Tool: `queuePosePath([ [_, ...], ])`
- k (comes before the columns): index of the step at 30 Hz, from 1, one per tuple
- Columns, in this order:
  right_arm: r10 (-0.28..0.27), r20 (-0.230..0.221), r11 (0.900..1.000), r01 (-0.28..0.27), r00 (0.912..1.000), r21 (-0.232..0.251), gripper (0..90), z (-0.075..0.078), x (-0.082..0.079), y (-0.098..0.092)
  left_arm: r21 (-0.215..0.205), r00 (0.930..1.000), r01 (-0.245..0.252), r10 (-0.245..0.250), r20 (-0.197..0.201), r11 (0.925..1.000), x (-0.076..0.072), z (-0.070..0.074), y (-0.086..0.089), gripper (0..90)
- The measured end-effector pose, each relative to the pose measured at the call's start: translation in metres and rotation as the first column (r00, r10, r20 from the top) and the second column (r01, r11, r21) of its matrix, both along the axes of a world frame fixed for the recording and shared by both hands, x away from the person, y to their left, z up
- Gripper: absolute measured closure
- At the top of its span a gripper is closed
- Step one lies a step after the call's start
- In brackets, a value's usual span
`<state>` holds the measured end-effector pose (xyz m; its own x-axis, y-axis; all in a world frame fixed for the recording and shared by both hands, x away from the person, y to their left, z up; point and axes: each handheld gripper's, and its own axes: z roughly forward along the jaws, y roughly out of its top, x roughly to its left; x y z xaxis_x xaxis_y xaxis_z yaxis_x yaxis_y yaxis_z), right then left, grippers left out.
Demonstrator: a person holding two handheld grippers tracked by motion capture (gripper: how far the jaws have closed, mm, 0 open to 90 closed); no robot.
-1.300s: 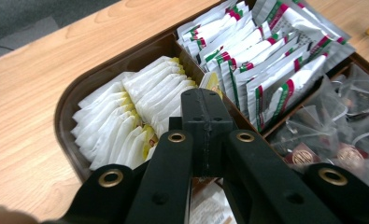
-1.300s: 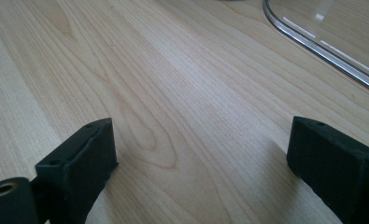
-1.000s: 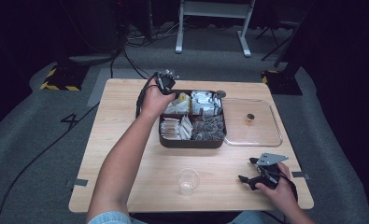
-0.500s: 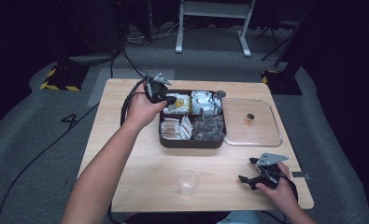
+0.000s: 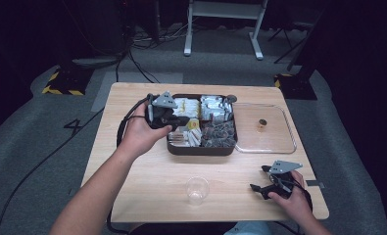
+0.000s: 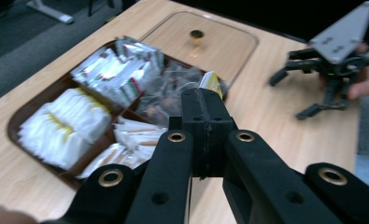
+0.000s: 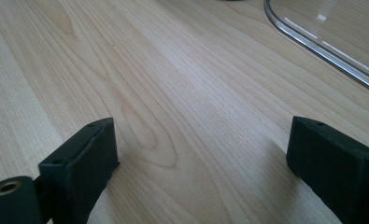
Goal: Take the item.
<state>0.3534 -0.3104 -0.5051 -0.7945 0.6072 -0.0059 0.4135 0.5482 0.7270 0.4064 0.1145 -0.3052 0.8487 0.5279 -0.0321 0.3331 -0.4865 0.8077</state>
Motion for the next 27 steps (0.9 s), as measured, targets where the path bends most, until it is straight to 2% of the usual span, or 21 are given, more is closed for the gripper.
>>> queuePosePath([
  [2, 0.0, 0.0, 1.0, 0.0, 1.0, 0.0, 9.0, 0.0, 0.0, 0.0, -0.015, 0.9996, 0.028, -0.027, 0.006, 0.9995, -0.013, -0.001, -0.002, 90.0],
  [3, 0.0, 0.0, 1.0, 0.0, 1.0, 0.0, 9.0, 0.0, 0.0, 0.0, -0.015, 0.9996, 0.028, -0.027, 0.006, 0.9995, -0.013, -0.001, -0.002, 90.0],
  [14, 0.001, -0.001, 1.0, -0.001, 1.0, 0.001, 9.0, 0.0, 0.0, 0.0, -0.036, 0.994, 0.107, -0.106, 0.024, 0.9936, -0.054, -0.009, -0.011, 90.0],
  [21, 0.0, 0.0, 1.0, 0.0, 1.0, 0.0, 9.0, 0.0, 0.0, 0.0, -0.06, 0.989, 0.147, -0.146, 0.026, 0.9873, -0.077, -0.023, -0.019, 90.0],
  [27, 0.0, 0.0, 1.0, 0.0, 1.0, 0.0, 9.0, 0.0, 0.0, 0.0, -0.062, 0.9881, 0.152, -0.151, 0.031, 0.9864, -0.088, -0.036, -0.021, 90.0],
])
